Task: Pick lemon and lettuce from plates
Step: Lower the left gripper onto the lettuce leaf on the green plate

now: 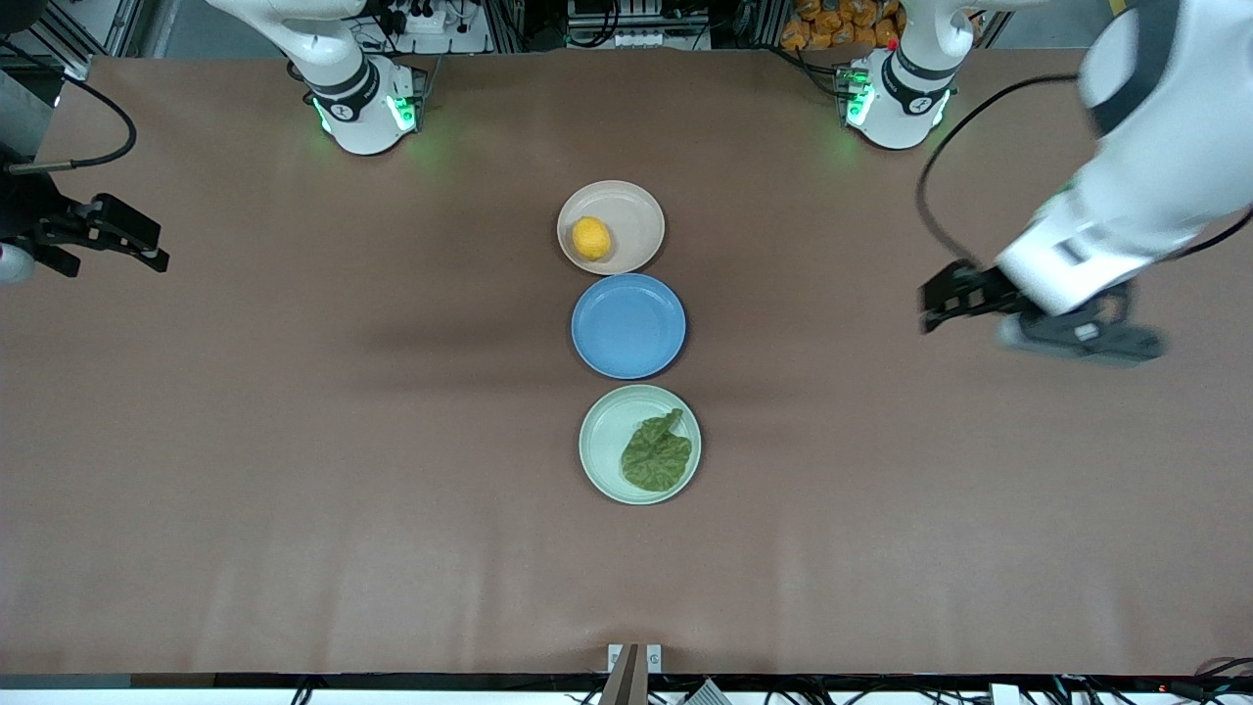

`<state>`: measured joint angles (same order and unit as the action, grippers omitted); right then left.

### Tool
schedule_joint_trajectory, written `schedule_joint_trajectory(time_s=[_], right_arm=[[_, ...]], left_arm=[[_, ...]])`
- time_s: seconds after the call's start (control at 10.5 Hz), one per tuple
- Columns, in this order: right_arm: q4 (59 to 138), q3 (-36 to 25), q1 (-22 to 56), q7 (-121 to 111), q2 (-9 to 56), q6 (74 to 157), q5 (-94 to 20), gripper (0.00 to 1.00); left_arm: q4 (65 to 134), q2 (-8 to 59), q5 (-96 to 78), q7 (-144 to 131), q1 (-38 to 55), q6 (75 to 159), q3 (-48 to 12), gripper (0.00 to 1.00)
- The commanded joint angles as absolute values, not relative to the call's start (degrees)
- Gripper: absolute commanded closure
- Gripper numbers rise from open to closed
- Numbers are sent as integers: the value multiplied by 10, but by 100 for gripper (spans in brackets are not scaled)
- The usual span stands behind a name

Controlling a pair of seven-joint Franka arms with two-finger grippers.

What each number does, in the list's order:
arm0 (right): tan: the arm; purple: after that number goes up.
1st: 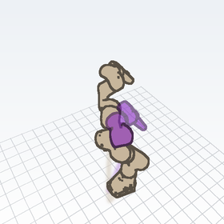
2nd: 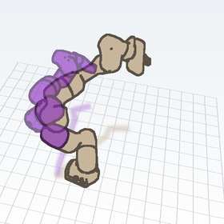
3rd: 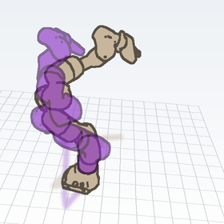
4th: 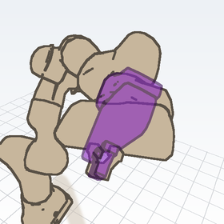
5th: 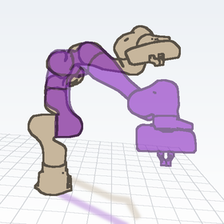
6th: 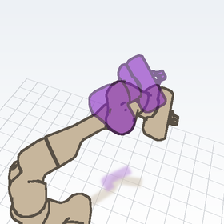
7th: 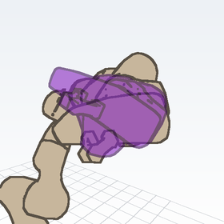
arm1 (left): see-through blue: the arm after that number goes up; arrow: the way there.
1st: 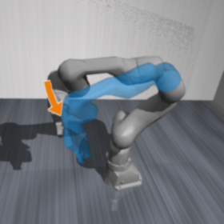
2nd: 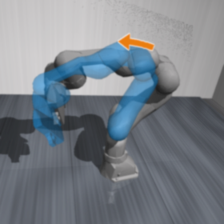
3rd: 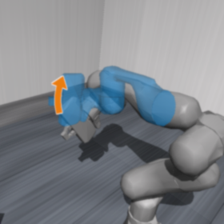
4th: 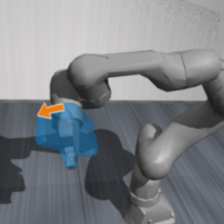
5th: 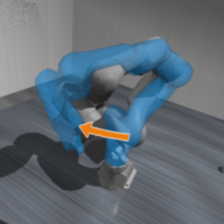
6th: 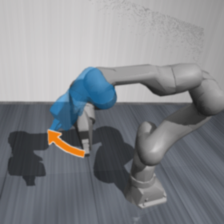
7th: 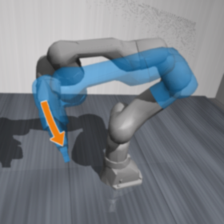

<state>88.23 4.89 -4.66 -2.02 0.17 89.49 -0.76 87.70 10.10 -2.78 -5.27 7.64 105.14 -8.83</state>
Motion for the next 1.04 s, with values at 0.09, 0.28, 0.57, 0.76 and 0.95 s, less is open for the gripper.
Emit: schedule_joint_trajectory(time_s=[0.09, 0.28, 0.57, 0.76, 0.95], right_arm=[[892, 53, -52, -27, -10, 897, -10, 0], [892, 53, -52, -27, -10, 897, -10, 0], [897, 53, -51, -26, -10, 899, -10, 0], [910, 55, -47, -26, -10, 903, -10, 0], [926, 55, -32, -20, -10, 909, -11, 0]], left_arm=[[868, 219, -50, -97, 164, 1245, -87, 0], [867, 282, -50, -100, 206, 1332, -86, 0], [868, 364, -43, -91, 245, 1447, -86, 0], [868, 411, -45, -98, 271, 1521, -84, 0], [868, 448, -46, -98, 284, 1563, -84, 0]])
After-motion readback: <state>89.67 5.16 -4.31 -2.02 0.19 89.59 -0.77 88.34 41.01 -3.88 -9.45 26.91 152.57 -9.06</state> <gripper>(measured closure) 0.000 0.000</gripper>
